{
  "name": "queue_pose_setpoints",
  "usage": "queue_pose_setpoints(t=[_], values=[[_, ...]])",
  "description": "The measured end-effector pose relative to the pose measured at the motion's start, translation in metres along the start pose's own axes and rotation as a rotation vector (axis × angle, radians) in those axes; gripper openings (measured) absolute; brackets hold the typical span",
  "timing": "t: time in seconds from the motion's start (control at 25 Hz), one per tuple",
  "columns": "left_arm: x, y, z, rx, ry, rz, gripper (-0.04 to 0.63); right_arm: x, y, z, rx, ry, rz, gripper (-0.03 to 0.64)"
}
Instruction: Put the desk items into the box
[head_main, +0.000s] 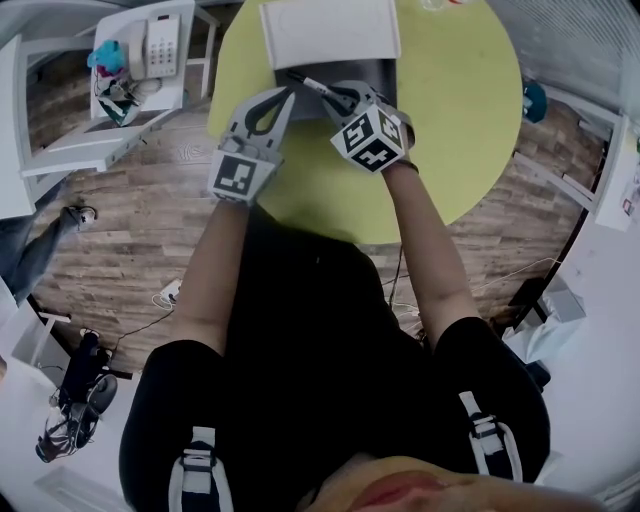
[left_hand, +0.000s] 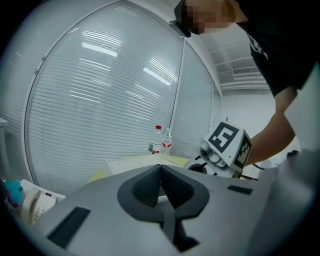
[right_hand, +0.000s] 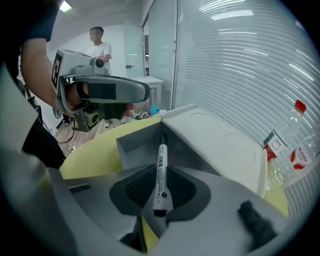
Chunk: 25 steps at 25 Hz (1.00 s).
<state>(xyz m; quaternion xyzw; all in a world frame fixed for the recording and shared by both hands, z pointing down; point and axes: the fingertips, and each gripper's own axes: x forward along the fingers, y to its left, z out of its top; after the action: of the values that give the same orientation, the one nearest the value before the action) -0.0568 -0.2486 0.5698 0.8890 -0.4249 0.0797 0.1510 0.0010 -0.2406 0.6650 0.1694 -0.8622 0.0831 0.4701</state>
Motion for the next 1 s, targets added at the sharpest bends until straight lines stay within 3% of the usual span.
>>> queue_pose_setpoints(t=[0.72, 1.0], values=[[0.022, 0.004, -0.008, 0.013, -0.021, -0.026, 0.012, 0.026, -0.002, -0.012, 0.005, 0.076, 0.041, 0.08], [0.018, -0.001, -0.001, 0.026, -0.012, -0.043, 0.012, 0.009, -0.005, -0.004, 0.022, 0.06, 0.021, 0.117]])
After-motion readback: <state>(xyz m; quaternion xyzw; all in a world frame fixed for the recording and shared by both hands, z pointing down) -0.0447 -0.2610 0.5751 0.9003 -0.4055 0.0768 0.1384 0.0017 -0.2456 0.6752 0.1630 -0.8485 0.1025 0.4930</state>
